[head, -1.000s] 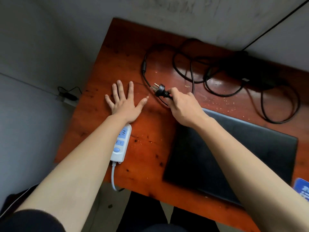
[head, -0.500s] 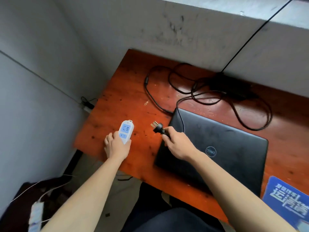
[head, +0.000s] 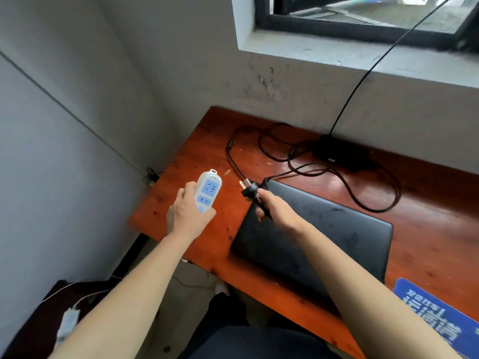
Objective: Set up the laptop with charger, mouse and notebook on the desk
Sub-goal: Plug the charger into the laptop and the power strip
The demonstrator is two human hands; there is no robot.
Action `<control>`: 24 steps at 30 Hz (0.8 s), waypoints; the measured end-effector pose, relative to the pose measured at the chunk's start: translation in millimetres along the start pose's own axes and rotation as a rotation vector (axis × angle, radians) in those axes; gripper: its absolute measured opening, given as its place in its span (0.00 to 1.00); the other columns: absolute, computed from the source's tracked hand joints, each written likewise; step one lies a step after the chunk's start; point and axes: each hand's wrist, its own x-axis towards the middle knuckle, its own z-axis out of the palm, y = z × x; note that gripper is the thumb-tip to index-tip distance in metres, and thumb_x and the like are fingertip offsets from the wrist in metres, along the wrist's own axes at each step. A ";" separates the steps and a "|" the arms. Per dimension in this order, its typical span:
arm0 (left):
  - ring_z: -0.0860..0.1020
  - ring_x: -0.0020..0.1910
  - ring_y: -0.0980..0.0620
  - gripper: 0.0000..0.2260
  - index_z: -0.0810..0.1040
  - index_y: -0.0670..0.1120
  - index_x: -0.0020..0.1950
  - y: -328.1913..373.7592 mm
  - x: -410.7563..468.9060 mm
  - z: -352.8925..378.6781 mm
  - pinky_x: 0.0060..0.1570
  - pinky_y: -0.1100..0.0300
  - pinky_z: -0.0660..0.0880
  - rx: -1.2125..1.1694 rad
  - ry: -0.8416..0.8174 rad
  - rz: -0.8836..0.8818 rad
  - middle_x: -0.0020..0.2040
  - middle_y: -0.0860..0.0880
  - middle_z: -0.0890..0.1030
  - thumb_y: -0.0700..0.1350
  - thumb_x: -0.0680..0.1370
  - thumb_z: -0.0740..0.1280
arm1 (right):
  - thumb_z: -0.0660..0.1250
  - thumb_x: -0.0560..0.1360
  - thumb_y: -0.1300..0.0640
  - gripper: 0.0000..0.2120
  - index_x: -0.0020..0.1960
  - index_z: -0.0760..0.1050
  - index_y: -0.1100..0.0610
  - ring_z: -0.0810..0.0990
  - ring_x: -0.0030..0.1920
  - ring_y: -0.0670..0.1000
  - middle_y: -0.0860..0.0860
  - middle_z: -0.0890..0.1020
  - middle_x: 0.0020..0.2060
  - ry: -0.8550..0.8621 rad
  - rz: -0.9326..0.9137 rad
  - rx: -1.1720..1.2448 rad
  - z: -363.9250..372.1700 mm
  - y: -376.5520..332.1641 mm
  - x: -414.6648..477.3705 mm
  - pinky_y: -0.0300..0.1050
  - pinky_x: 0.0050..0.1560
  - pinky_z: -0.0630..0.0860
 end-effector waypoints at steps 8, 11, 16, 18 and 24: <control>0.74 0.36 0.54 0.29 0.63 0.53 0.61 11.8 22.3 -24.5 0.27 0.66 0.61 0.013 -0.016 0.061 0.46 0.51 0.77 0.57 0.69 0.75 | 0.56 0.83 0.37 0.21 0.50 0.79 0.52 0.79 0.37 0.37 0.43 0.81 0.38 0.149 -0.088 -0.103 9.4 -22.2 -18.4 0.39 0.46 0.71; 0.72 0.34 0.53 0.28 0.63 0.52 0.61 9.3 29.0 -26.0 0.26 0.65 0.58 0.001 -0.042 0.111 0.45 0.50 0.78 0.56 0.69 0.75 | 0.59 0.83 0.41 0.18 0.54 0.78 0.54 0.83 0.42 0.39 0.45 0.84 0.44 0.215 -0.100 -0.180 23.1 -32.9 -20.6 0.38 0.47 0.78; 0.72 0.33 0.53 0.27 0.64 0.51 0.61 -1.9 38.8 -30.3 0.25 0.66 0.59 -0.059 -0.057 0.247 0.43 0.51 0.78 0.56 0.70 0.74 | 0.63 0.82 0.45 0.14 0.59 0.74 0.56 0.85 0.44 0.49 0.50 0.85 0.46 0.300 -0.074 -0.243 56.1 -39.6 -16.6 0.45 0.51 0.81; 0.71 0.32 0.54 0.27 0.64 0.51 0.61 -7.1 43.9 -31.9 0.25 0.67 0.58 -0.085 -0.056 0.283 0.42 0.52 0.77 0.56 0.70 0.74 | 0.64 0.82 0.44 0.15 0.59 0.73 0.55 0.85 0.45 0.50 0.50 0.85 0.46 0.346 -0.075 -0.304 69.8 -42.4 -11.5 0.49 0.53 0.81; 0.69 0.30 0.52 0.26 0.67 0.49 0.60 -22.3 49.5 -31.1 0.25 0.67 0.56 -0.154 -0.058 0.355 0.39 0.53 0.75 0.55 0.70 0.75 | 0.64 0.80 0.41 0.16 0.59 0.73 0.52 0.82 0.47 0.48 0.47 0.85 0.47 0.504 -0.118 -0.455 100.0 -40.7 -0.1 0.49 0.53 0.77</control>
